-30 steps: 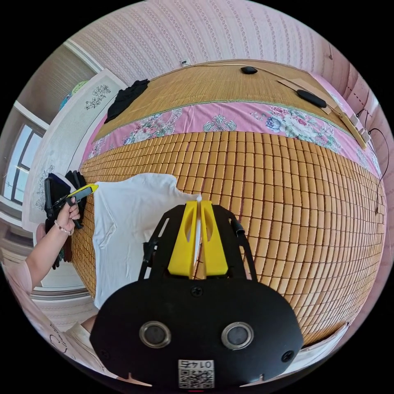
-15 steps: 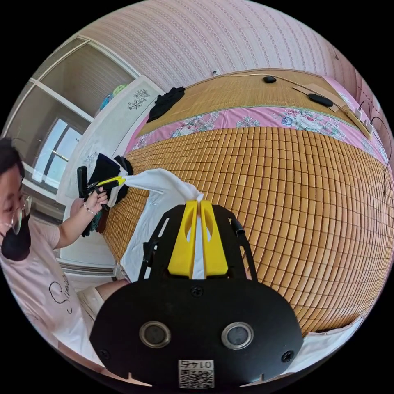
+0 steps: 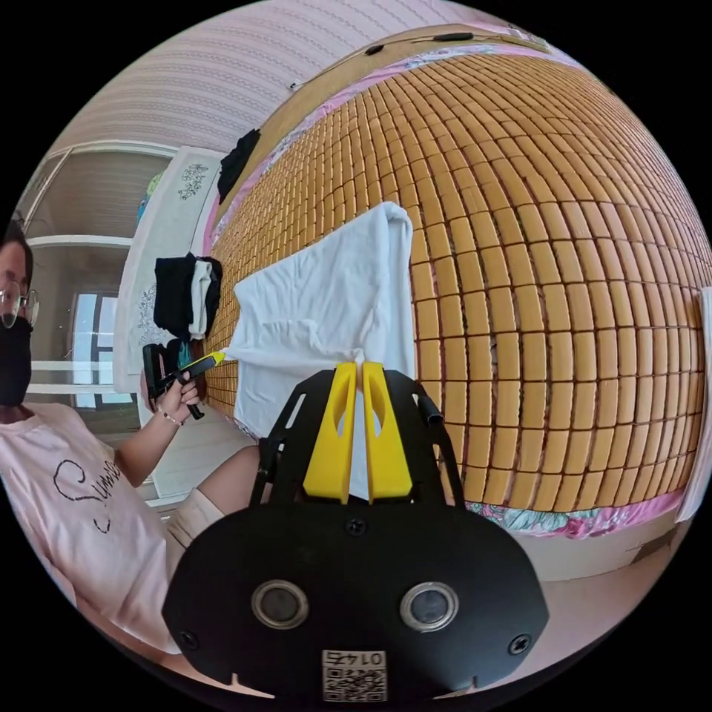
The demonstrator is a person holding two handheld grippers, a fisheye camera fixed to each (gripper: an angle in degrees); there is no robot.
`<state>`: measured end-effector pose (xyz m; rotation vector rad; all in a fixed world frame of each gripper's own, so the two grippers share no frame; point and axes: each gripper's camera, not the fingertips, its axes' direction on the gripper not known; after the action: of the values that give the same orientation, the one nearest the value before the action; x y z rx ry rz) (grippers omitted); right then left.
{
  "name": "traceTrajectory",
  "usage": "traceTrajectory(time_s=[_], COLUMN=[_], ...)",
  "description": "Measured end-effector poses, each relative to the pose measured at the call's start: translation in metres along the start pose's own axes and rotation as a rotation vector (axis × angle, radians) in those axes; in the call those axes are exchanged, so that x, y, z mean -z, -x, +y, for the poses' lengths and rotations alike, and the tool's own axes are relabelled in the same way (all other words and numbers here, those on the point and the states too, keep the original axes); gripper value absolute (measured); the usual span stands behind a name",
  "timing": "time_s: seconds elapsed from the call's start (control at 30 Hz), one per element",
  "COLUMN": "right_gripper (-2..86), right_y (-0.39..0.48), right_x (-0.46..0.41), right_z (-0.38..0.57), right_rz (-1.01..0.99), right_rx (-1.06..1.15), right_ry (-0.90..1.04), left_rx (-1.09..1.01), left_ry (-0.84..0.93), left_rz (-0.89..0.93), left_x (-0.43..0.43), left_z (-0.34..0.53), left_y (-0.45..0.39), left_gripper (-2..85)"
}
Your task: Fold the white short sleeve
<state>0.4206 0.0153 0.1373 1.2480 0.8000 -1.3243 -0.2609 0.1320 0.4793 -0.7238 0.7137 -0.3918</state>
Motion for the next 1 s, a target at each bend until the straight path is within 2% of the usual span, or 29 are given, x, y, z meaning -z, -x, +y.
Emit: traceTrajectory(time_s=[0.13,0.23,0.37,0.43,0.5,0.57,0.67,0.8,1.0], right_gripper=[0.7,0.7,0.8,0.8,0.7,0.7,0.5,0.3,1.7], right_y=[0.033,0.054,0.040,0.029,0.024,0.019,0.011,0.032,0.091], right_x=[0.060,0.081,0.036,0.005,-0.017,-0.010,-0.003,0.018,0.026], right_z=[0.014,0.031,0.057,0.073,0.088,0.110,0.119,0.139,0.190], right_rz=[-0.011,0.027,0.065,0.110,0.149,0.091,0.010,0.154,0.222], right_rx=[0.103,0.165,0.147,0.127,0.115,0.142,0.083,-0.010,0.083], right_ry=[-0.128,-0.148,-0.021,0.029,0.065,-0.063,-0.080,-0.122,-0.153], left_rx=[-0.062,-0.110,-0.116,-0.071,-0.024,-0.018,-0.031,-0.011,0.019], left_ry=[-0.098,-0.100,-0.050,0.026,0.085,-0.015,-0.065,-0.050,-0.136], left_rz=[0.057,0.063,-0.009,-0.082,-0.060,-0.016,-0.029,-0.182,-0.068], left_x=[0.044,0.055,0.019,-0.025,-0.052,-0.051,-0.053,-0.044,-0.018], left_z=[0.014,0.034,0.071,0.094,0.107,0.120,0.136,0.160,0.214], left_y=[-0.016,-0.027,-0.022,-0.010,0.000,0.007,0.007,-0.006,-0.014], left_gripper=[-0.9,-0.8,-0.7,-0.6,-0.6,-0.6,-0.4,0.4,1.5])
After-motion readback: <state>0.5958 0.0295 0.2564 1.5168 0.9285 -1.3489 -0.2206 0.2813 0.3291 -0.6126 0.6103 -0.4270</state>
